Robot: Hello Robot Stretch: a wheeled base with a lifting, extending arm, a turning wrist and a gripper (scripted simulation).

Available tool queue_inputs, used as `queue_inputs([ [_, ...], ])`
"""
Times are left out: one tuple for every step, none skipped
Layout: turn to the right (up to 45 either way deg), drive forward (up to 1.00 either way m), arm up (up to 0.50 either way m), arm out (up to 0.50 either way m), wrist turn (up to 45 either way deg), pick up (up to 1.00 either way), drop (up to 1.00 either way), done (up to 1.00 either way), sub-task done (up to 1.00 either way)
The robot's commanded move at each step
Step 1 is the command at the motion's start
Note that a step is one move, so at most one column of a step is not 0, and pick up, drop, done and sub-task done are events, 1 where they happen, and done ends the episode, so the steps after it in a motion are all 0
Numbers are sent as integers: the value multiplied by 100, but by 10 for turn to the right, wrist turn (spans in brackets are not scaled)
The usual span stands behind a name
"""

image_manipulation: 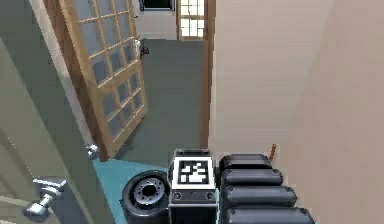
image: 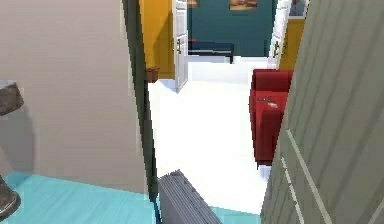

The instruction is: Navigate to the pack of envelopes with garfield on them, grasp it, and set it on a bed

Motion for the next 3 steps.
queue_inputs([
  [0,100,0,0,0,0,0,0,0],
  [0,100,0,0,0,0,0,0,0],
  [30,0,0,0,0,0,0,0,0],
])
